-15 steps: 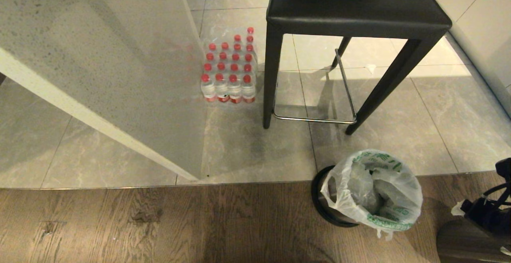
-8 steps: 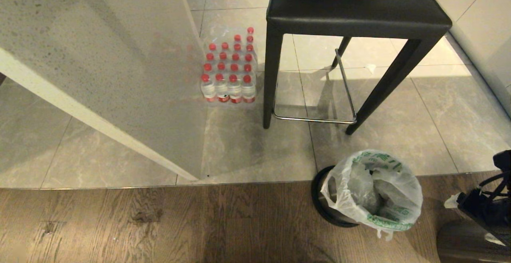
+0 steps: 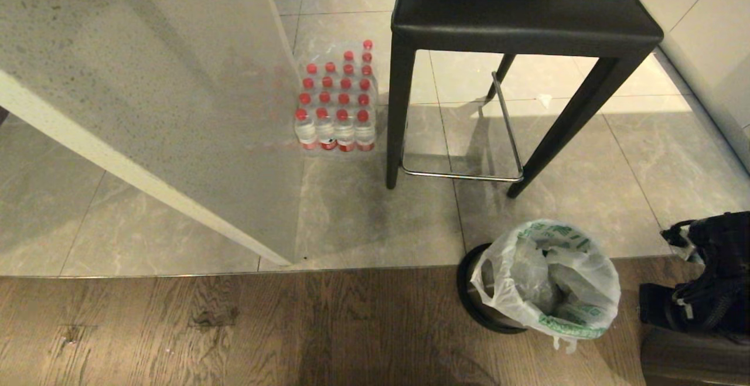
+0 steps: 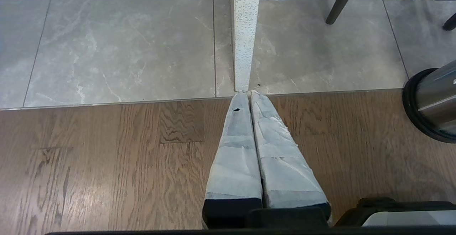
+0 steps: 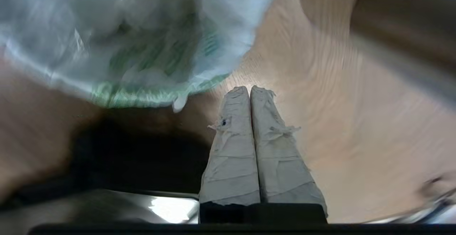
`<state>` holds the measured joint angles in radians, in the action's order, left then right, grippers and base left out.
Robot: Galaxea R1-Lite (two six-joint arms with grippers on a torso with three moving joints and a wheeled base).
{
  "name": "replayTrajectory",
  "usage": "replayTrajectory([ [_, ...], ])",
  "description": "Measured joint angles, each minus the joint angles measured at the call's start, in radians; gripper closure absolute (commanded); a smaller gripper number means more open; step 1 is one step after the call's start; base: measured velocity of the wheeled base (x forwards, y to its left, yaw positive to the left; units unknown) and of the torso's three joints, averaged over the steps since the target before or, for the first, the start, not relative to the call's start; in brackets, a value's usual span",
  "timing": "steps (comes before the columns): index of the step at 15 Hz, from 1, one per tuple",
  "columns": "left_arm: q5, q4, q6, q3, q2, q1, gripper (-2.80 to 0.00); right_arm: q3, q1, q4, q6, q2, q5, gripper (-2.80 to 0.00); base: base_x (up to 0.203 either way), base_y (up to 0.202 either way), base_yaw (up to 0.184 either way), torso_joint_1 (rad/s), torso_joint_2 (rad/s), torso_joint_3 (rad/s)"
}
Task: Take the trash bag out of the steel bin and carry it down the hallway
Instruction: Pick up the trash bag
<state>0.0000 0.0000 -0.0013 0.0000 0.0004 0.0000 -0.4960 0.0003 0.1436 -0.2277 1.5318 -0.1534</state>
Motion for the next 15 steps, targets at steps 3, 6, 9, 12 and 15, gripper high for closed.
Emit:
replayTrajectory([
  [3,0.0,0.0,0.0,0.0,0.0,0.0,0.0,0.015,0.041,-0.01,0.194,0.003,-0.082,0.0,0.0,0.0,0.0,0.0,0.0,0.0],
  [6,0.0,0.0,0.0,0.0,0.0,0.0,0.0,0.006,0.078,0.0,0.362,0.067,-0.149,0.0,0.0,0.0,0.0,0.0,0.0,0.0],
  [9,0.0,0.0,0.0,0.0,0.0,0.0,0.0,-0.036,0.196,0.005,0.408,0.168,-0.332,0.0,0.0,0.0,0.0,0.0,0.0,0.0],
  [12,0.0,0.0,0.0,0.0,0.0,0.0,0.0,-0.058,0.282,0.013,0.482,0.225,-0.44,0.0,0.0,0.0,0.0,0.0,0.0,0.0],
  [15,0.0,0.0,0.0,0.0,0.0,0.0,0.0,-0.084,0.3,0.095,0.528,0.294,-0.456,0.0,0.0,0.0,0.0,0.0,0.0,0.0],
])
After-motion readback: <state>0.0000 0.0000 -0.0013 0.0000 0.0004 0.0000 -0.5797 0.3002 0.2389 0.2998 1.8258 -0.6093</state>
